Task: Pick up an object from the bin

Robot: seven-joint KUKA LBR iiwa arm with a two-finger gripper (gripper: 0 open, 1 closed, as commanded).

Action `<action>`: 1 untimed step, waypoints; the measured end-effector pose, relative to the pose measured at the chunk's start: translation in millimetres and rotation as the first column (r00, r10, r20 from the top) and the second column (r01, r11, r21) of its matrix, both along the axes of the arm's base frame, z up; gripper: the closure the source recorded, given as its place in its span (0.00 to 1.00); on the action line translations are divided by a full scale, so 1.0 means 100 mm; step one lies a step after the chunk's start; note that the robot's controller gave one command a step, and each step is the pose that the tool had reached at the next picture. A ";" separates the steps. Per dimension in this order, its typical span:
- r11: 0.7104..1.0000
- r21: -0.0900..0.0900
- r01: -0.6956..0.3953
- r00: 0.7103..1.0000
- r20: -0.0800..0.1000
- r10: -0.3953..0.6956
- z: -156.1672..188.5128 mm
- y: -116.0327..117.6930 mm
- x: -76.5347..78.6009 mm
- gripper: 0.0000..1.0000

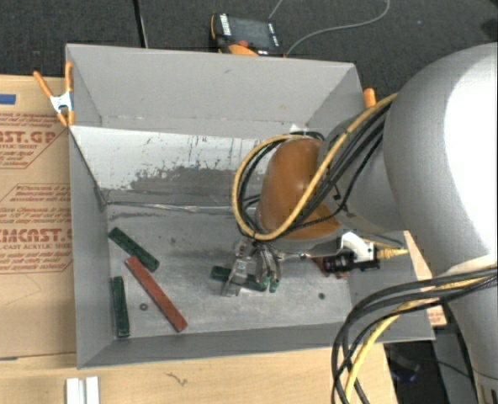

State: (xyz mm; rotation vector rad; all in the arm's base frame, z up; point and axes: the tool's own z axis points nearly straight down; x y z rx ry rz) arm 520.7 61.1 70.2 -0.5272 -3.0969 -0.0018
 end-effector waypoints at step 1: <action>1.000 0.001 -0.001 1.000 0.007 0.001 0.71 0.01 0.02 1.00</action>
Offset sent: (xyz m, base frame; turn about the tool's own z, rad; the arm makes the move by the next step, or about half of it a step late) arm 0.0001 -0.0001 0.0672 0.0000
